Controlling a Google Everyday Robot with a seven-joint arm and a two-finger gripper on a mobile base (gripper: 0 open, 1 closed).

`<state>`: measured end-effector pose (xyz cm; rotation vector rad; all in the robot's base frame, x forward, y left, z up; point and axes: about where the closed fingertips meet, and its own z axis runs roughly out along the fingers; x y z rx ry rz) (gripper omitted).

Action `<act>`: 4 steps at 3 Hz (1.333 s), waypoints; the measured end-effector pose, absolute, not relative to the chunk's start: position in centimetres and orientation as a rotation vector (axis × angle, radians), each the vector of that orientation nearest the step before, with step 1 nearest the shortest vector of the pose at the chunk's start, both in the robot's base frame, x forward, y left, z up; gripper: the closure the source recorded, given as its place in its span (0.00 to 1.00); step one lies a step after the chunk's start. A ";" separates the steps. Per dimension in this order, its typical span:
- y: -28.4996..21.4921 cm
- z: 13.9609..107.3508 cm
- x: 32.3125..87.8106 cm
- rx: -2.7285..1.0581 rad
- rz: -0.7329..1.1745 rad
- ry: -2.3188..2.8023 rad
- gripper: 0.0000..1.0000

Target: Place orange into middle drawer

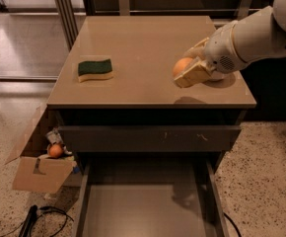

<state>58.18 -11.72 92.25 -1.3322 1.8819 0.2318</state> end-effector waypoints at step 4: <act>-10.3 73.2 46.7 -1.262 0.466 1.929 1.00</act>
Offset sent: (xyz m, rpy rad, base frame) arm -0.1261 0.0234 -0.1403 0.1472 0.1686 0.0576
